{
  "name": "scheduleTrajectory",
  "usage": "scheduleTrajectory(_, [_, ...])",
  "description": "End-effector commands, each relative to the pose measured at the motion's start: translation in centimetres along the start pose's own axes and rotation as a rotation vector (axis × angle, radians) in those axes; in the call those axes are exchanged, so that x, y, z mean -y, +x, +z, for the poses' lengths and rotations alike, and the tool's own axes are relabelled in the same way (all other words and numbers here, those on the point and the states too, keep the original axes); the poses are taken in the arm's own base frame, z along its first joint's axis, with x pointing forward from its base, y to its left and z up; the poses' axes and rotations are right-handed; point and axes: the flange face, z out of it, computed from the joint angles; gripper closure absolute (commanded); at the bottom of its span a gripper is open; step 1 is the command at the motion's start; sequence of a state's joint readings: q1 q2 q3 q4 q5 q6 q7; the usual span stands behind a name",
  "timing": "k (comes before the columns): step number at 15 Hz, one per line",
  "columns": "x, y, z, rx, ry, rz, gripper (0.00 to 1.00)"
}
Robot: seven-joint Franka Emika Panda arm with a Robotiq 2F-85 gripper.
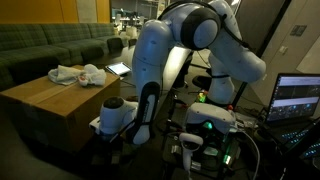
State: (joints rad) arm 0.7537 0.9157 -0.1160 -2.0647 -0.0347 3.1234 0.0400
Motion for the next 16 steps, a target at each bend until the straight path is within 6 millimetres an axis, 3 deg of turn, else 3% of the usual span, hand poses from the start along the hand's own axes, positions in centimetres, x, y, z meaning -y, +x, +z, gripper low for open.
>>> scheduleTrajectory(1, [-0.1,0.1,-0.2,-0.008,-0.005,-0.015,0.00])
scheduleTrajectory(7, [0.1,0.0,-0.6,-0.012,-0.006,-0.016,0.00])
scheduleTrajectory(16, [2.2,-0.3,-0.5,-0.002,0.022,-0.037,0.00])
